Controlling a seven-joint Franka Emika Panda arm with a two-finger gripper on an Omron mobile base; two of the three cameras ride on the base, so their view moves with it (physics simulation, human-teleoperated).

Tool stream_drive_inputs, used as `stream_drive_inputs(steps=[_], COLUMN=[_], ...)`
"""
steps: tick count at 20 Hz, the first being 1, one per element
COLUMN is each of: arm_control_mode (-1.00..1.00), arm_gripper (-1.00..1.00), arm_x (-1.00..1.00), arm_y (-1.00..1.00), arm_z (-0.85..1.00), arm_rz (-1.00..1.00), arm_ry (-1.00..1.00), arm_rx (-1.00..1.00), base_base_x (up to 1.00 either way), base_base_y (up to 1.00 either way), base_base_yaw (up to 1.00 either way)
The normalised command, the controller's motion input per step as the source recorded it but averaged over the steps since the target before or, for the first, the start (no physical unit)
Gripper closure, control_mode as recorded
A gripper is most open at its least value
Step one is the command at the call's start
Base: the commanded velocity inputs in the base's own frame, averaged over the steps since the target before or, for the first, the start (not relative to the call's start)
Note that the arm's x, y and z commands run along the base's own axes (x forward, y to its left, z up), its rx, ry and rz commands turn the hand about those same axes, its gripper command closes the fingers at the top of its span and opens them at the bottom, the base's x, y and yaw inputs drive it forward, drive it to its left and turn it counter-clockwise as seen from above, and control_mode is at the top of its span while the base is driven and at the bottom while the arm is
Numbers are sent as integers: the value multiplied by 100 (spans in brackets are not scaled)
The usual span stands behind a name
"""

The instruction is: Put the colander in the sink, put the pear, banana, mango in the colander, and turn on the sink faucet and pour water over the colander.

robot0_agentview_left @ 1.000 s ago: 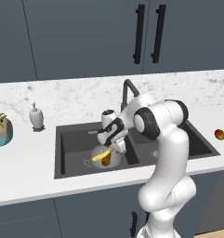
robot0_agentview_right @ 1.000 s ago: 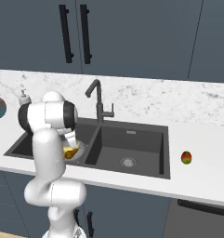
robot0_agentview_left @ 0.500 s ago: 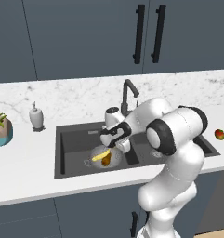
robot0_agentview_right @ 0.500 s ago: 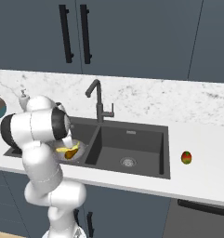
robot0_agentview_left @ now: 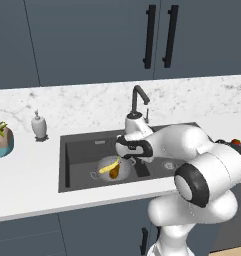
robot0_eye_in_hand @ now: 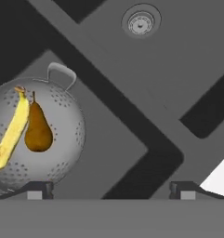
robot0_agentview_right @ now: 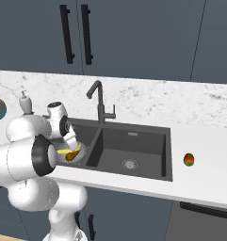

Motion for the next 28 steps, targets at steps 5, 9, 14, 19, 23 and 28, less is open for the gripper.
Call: stream_drive_inputs(steps=[5, 9, 14, 19, 23, 28], arm_control_mode=[-100, -100, -100, -100, -100, -100], arm_gripper=[-100, -100, -100, -100, -100, -100], arm_x=[-57, -55, -33, -6, 1, 7], arm_y=[-48, -66, -75, -83, -75, -80], arm_z=[32, 23, 25, 32, 31, 26], arm_rz=[25, 13, 2, 4, 5, 3], arm_ry=[-1, -10, -2, -1, 0, 1], arm_rx=[0, 0, 0, -4, -15, -17], base_base_x=[0, 0, 0, 0, 0, 0], base_base_y=[0, 0, 0, 0, 0, 0], base_base_yaw=[0, 0, 0, 0, 0, 0])
